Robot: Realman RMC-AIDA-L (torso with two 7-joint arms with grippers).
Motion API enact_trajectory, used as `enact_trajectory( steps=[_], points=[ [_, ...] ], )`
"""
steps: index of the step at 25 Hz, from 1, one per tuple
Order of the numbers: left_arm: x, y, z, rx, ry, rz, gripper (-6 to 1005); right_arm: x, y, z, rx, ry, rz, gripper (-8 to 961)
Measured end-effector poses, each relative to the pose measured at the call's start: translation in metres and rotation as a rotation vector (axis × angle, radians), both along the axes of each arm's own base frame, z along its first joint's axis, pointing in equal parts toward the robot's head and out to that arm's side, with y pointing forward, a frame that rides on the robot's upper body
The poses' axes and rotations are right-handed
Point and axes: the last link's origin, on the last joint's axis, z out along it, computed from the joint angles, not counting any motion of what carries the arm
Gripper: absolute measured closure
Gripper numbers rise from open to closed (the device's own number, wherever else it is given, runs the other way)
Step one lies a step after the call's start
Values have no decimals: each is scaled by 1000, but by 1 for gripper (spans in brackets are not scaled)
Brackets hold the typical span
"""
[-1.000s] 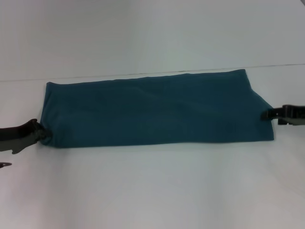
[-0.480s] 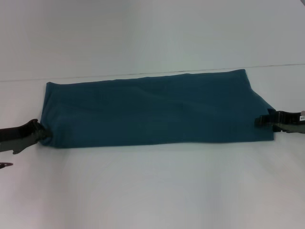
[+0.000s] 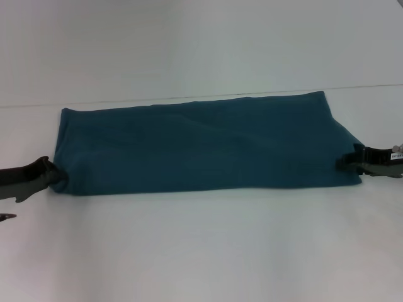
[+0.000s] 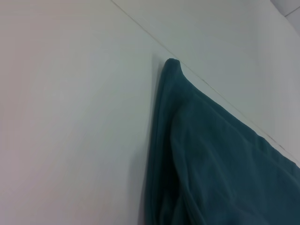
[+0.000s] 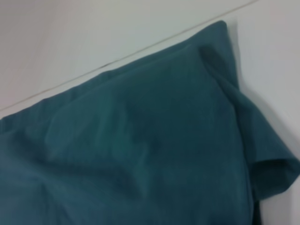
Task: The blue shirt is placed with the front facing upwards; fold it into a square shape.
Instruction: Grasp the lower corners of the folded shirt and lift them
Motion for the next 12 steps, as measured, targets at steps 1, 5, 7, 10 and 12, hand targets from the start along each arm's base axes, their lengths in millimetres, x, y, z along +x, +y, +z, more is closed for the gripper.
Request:
enact_trajectory(
  steps=[1,5,7,10,12],
  points=[
    [0,0,0,0,0,0,971,0,0,0,-3,0,-1,398],
    [0,0,0,0,0,-1,970,-1,0,2,-8,4,3,427],
    [0,0,0,0,0,0,969,-1,0,3,-10,1,3,511],
    [-1,-1,0,-1,0,2,967,0,-1,5,-8,0,0,636],
    [-1,-2,-1,-8,-3,1,966,2,-2,5,-6,1,-3,716]
  ],
)
